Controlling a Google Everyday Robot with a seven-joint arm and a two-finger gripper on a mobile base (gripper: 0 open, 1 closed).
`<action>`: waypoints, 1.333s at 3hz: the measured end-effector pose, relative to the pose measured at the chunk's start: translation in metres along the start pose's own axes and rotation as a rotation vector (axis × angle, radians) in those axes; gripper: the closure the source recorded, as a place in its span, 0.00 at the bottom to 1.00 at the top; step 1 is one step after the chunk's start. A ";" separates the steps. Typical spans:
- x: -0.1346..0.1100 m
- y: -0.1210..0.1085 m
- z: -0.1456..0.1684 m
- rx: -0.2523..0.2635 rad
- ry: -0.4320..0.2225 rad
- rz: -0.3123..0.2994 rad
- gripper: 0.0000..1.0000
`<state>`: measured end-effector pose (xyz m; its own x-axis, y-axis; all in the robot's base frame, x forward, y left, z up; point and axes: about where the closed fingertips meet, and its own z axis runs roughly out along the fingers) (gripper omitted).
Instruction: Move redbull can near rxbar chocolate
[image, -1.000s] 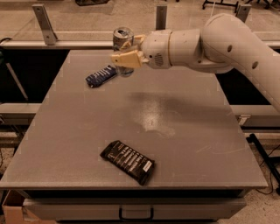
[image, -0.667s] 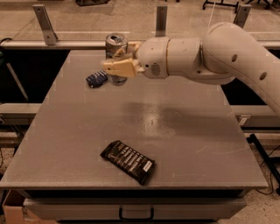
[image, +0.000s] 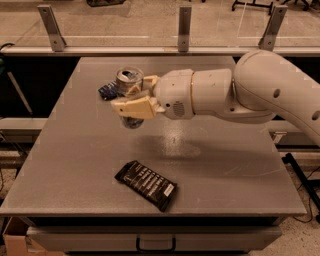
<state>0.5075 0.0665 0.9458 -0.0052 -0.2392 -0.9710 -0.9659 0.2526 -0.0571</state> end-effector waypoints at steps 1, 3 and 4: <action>0.024 0.014 -0.006 -0.022 0.040 0.033 1.00; 0.054 0.040 -0.012 -0.055 0.085 0.079 0.82; 0.063 0.046 -0.017 -0.057 0.105 0.083 0.58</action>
Offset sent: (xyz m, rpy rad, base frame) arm -0.0402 -0.0250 -0.0621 -0.0621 0.1311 0.0140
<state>0.4586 0.0468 0.8860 -0.1096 -0.3170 -0.9421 -0.9741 0.2227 0.0384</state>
